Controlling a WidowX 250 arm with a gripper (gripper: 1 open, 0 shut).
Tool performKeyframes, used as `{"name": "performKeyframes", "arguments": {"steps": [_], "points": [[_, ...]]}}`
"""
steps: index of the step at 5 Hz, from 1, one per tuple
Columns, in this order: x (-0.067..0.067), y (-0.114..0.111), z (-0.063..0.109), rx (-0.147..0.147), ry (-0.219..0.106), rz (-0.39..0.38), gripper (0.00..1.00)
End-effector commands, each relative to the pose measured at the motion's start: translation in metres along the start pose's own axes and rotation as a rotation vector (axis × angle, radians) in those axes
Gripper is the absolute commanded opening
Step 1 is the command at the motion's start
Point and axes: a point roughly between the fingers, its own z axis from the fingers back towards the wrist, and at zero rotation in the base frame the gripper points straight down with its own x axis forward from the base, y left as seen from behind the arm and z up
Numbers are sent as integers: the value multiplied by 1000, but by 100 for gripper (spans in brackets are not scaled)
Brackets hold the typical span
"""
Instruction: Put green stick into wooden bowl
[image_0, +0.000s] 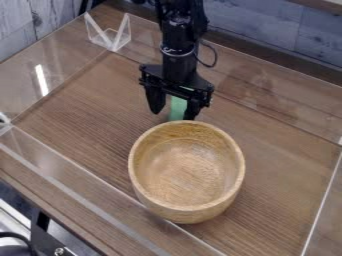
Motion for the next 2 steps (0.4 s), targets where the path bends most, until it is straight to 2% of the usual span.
{"name": "performKeyframes", "arguments": {"steps": [1, 2], "points": [[9, 1, 4, 10, -40, 6, 100], [10, 2, -1, 11, -41, 10, 0]]}}
